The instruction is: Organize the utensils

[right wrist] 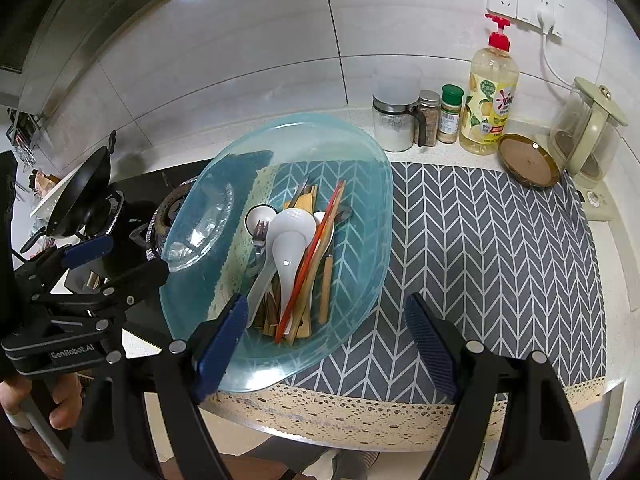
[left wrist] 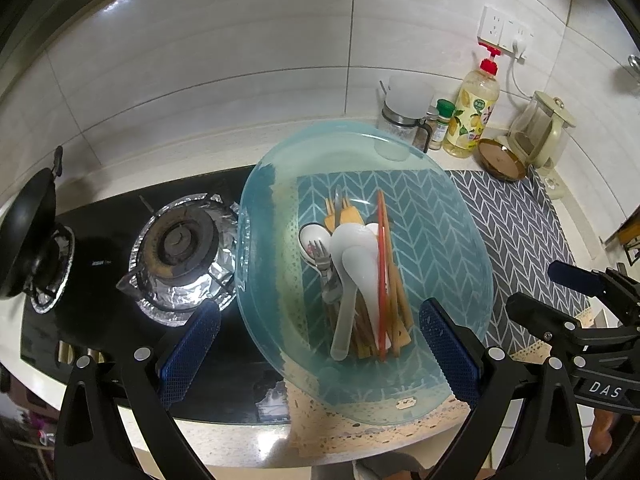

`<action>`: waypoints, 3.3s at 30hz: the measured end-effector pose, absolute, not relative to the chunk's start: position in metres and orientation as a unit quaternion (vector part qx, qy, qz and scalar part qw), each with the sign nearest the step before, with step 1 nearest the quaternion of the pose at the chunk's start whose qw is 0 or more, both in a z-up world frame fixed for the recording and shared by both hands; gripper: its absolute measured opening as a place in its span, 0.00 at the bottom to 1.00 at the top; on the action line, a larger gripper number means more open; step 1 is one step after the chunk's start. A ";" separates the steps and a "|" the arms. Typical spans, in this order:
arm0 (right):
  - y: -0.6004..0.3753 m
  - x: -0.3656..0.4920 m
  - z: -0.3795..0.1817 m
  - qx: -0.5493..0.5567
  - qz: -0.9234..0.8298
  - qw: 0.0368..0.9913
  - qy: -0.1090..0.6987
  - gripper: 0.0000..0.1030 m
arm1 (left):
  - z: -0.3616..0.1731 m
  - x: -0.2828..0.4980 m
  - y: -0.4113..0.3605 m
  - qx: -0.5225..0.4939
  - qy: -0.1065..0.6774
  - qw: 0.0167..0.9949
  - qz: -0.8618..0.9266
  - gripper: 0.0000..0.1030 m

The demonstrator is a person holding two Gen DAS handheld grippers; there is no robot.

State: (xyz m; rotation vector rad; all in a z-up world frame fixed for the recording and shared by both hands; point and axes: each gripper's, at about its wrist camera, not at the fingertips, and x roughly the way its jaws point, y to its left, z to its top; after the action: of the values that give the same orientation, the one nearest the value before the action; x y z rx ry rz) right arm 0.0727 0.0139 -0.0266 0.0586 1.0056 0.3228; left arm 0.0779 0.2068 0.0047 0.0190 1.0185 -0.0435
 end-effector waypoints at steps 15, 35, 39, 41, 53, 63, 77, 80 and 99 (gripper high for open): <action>0.013 0.074 -0.028 0.026 0.156 0.863 0.479 0.76 | 0.005 0.079 0.205 0.021 0.490 0.871 -0.021 0.96; 0.012 0.076 -0.028 0.025 0.156 0.863 0.479 0.76 | 0.004 0.083 0.205 0.028 0.493 0.869 -0.030 0.96; 0.013 0.076 -0.028 0.025 0.156 0.863 0.479 0.76 | 0.004 0.083 0.204 0.027 0.494 0.869 -0.030 0.96; 0.014 0.075 -0.028 0.025 0.155 0.863 0.479 0.76 | 0.004 0.084 0.205 0.029 0.494 0.868 -0.032 0.96; 0.013 0.076 -0.027 0.024 0.155 0.863 0.479 0.76 | 0.004 0.084 0.206 0.031 0.494 0.868 -0.034 0.96; 0.013 0.076 -0.027 0.023 0.155 0.864 0.479 0.76 | 0.004 0.084 0.208 0.034 0.495 0.868 -0.034 0.96; 0.011 0.078 -0.027 0.020 0.148 0.865 0.478 0.76 | 0.005 0.086 0.208 0.036 0.494 0.868 -0.037 0.96; 0.014 0.076 -0.028 0.019 0.143 0.866 0.480 0.76 | 0.005 0.085 0.208 0.036 0.495 0.868 -0.036 0.96; 0.016 0.076 -0.030 0.015 0.135 0.867 0.480 0.76 | 0.007 0.089 0.209 0.038 0.495 0.867 -0.038 0.96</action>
State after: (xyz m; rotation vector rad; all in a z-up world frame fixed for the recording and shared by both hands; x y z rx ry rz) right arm 0.0757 0.0156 -0.0301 0.0309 1.0042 0.2825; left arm 0.0893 0.2091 0.0065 0.0788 1.0358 -0.0799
